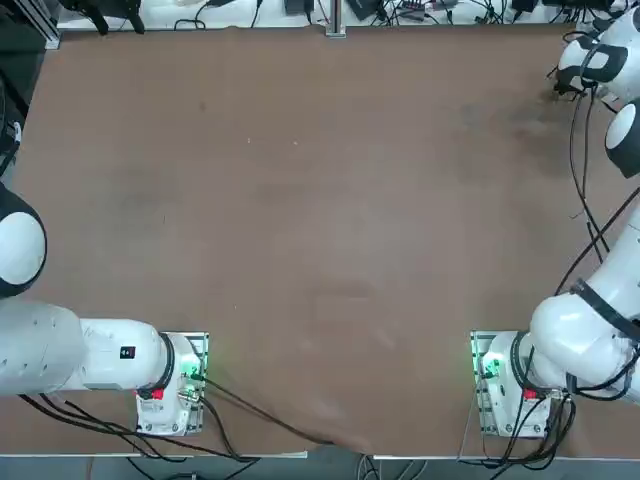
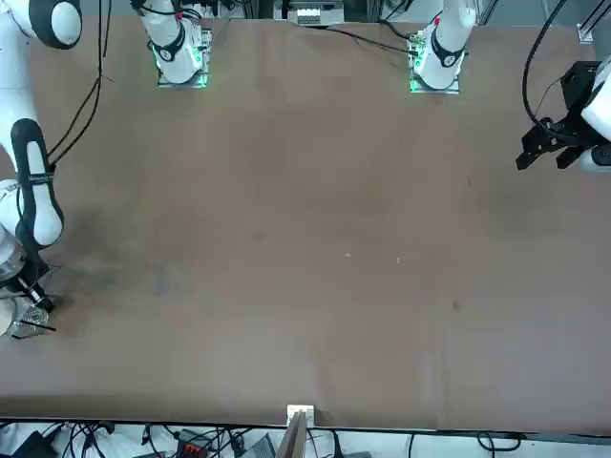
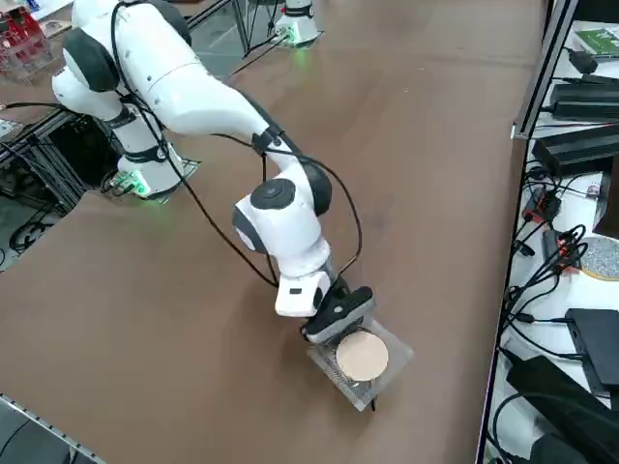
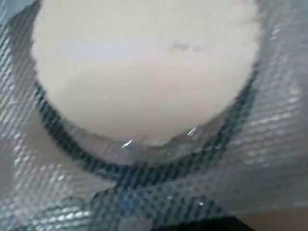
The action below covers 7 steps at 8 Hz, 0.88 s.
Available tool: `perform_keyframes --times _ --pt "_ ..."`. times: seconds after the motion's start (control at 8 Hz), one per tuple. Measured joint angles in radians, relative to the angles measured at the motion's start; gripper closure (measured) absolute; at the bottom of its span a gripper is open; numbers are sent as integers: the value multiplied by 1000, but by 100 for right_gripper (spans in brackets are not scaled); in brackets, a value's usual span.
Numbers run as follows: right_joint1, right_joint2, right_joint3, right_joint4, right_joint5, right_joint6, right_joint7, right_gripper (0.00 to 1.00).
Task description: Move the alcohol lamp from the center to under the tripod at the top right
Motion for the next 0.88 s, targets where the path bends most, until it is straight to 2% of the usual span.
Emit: perform_keyframes --times 0.12,0.25,0.38,0.62,0.88 --pt "16 -31 0 -21 0 -56 0 70" --pt "29 -85 0 -33 -1 -172 0 54" --pt "38 -159 0 -35 -3 -321 -1 33" --pt "59 -339 3 -34 -9 -609 -45 0" --pt "107 -505 12 -13 -13 -839 -105 0"
